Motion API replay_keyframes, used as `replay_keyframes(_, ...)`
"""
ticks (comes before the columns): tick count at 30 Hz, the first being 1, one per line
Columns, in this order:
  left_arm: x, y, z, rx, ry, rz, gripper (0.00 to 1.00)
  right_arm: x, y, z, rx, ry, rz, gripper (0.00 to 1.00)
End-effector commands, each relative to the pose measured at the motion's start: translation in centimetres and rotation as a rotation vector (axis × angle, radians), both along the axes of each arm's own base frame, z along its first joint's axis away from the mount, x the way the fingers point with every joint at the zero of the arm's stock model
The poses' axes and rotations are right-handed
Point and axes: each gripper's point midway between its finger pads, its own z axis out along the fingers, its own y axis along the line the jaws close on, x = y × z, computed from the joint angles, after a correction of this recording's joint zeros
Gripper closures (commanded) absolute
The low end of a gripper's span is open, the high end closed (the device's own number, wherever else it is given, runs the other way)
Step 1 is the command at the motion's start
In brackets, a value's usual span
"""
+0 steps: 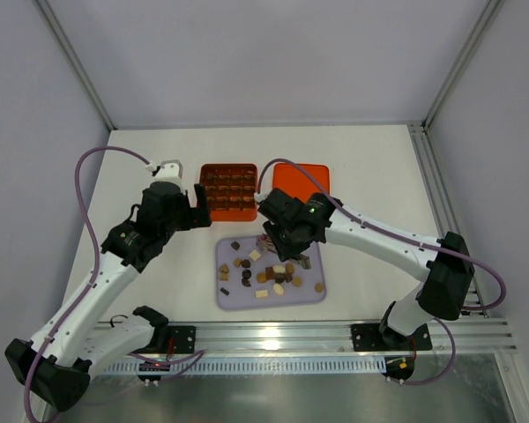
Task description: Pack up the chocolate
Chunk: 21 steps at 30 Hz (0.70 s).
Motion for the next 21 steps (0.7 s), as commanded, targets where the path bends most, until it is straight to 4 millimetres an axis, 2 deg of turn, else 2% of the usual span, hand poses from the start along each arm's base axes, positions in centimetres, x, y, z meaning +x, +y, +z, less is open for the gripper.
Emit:
replay_keyframes(1,0.2,0.0,0.7,-0.024,-0.028,0.007,0.00,0.9,0.3,3.3,0.056,-0.073,-0.010,0.65)
replay_keyframes(7,0.2,0.0,0.7,-0.024,-0.030,0.008,0.00,2.8,1.6,5.4,0.084,-0.130,-0.002,0.65)
replay_keyframes(8,0.3,0.0,0.9,-0.024,-0.033,0.007,0.00,3.2,2.1,5.2,0.078,-0.129,0.002,0.65)
replay_keyframes(10,0.3,0.0,0.9,-0.023,-0.034,0.010,0.00,4.4,3.2,6.3,0.101,-0.161,0.009,0.65)
replay_keyframes(16,0.2,0.1,0.9,-0.022,-0.036,0.010,0.00,9.4,6.1,7.3,0.142,-0.236,-0.004,0.65)
replay_keyframes(17,0.2,0.1,0.9,-0.022,-0.037,0.011,0.00,10.3,6.7,8.0,0.163,-0.258,-0.008,0.65)
replay_keyframes(19,0.2,0.2,1.0,-0.022,-0.040,0.013,0.00,11.7,7.7,7.3,0.157,-0.267,-0.009,0.65)
replay_keyframes(20,0.2,0.2,1.0,-0.021,-0.039,0.014,0.00,12.8,8.0,7.9,0.171,-0.298,-0.024,0.65)
replay_keyframes(21,0.2,0.2,1.0,-0.021,-0.039,0.014,0.00,13.6,8.4,7.2,0.161,-0.300,-0.028,0.65)
